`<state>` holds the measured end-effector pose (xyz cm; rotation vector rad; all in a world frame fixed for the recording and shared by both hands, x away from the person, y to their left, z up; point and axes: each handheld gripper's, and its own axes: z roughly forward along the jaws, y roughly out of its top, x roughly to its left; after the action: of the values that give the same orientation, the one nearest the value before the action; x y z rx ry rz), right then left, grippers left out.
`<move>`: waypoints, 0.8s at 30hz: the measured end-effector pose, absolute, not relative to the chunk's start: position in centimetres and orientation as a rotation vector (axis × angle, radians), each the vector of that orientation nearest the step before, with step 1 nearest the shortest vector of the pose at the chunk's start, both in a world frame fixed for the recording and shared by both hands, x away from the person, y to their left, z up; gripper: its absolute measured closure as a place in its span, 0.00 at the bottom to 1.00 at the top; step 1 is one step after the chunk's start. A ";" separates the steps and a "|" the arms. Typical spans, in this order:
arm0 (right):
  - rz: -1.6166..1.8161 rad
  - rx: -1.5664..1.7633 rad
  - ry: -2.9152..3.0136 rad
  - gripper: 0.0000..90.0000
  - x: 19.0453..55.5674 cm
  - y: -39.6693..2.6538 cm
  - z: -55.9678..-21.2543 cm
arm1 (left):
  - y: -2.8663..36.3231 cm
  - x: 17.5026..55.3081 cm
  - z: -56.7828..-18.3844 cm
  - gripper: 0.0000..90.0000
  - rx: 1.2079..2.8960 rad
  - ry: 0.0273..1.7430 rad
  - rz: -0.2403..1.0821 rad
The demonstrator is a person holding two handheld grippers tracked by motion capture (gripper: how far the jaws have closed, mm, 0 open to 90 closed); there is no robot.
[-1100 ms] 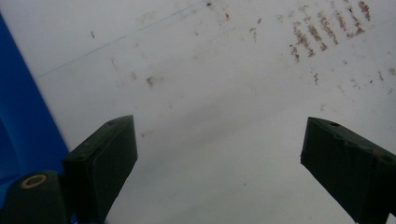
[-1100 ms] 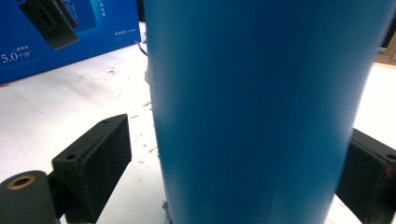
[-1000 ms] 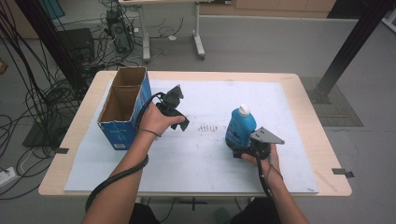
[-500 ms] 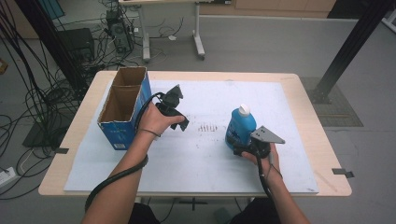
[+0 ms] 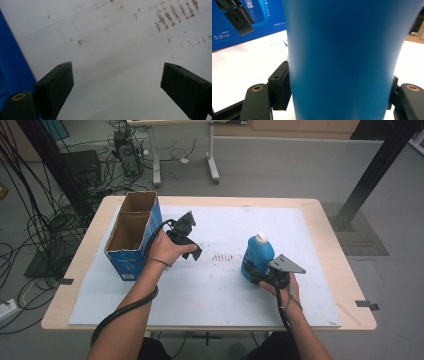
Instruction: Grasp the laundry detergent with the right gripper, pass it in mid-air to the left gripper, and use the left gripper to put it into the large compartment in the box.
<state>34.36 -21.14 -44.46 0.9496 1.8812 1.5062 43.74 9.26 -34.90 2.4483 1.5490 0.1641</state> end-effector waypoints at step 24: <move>1.497 0.945 1.882 0.46 34.3 -21.1 -44.4 | 9.3 43.8 -34.8 0.13 2.448 1.553 0.167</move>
<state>34.25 -21.07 -44.42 0.9452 1.8821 1.4968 43.85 9.27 -34.84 2.4480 1.5527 0.1667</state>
